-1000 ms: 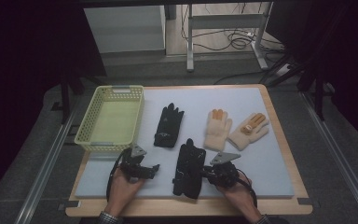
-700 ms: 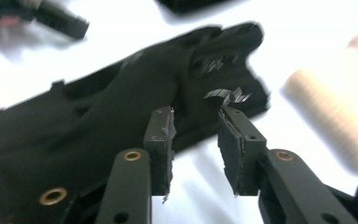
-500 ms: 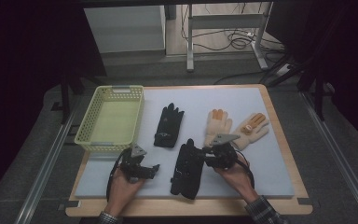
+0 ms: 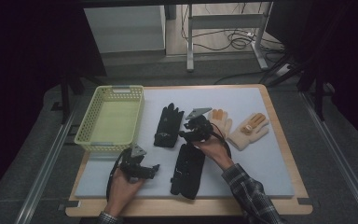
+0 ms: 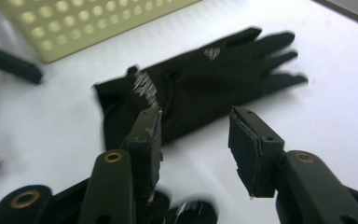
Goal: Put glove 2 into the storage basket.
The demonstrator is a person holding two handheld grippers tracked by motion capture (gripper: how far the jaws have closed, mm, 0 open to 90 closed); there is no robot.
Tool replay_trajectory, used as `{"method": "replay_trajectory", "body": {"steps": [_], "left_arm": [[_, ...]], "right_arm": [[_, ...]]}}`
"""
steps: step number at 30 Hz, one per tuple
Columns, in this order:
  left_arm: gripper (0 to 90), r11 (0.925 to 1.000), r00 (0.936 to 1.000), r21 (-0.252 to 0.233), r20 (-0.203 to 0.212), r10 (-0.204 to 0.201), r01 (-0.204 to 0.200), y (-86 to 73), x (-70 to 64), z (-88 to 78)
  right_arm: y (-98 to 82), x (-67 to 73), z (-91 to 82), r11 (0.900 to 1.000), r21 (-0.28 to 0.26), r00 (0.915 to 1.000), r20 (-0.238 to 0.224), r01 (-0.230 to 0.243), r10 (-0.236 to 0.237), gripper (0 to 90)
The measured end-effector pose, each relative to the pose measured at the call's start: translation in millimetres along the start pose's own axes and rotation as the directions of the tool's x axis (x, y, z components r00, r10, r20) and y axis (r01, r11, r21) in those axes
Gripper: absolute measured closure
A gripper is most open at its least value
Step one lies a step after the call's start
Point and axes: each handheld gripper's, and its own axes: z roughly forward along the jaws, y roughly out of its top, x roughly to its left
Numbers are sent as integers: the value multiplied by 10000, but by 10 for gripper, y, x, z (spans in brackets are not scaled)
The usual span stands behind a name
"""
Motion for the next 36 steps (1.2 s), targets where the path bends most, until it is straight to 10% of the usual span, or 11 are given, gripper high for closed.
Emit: {"method": "replay_trajectory", "body": {"steps": [19,30,36], "left_arm": [[68,10000,10000,-16,20,-12,12,-1,1,1],[68,10000,10000,4,6,-1,1,-1,-1,0],[68,10000,10000,6,11,-8,8,-1,0,0]], "right_arm": [[264,-310,951,9933,1102,9988,316,340,-377,298],[312,-260,953,9900,1379,9990,-267,-310,350,797],[329,-214,920,9885,1485,9996,22,-292,292,837]]}}
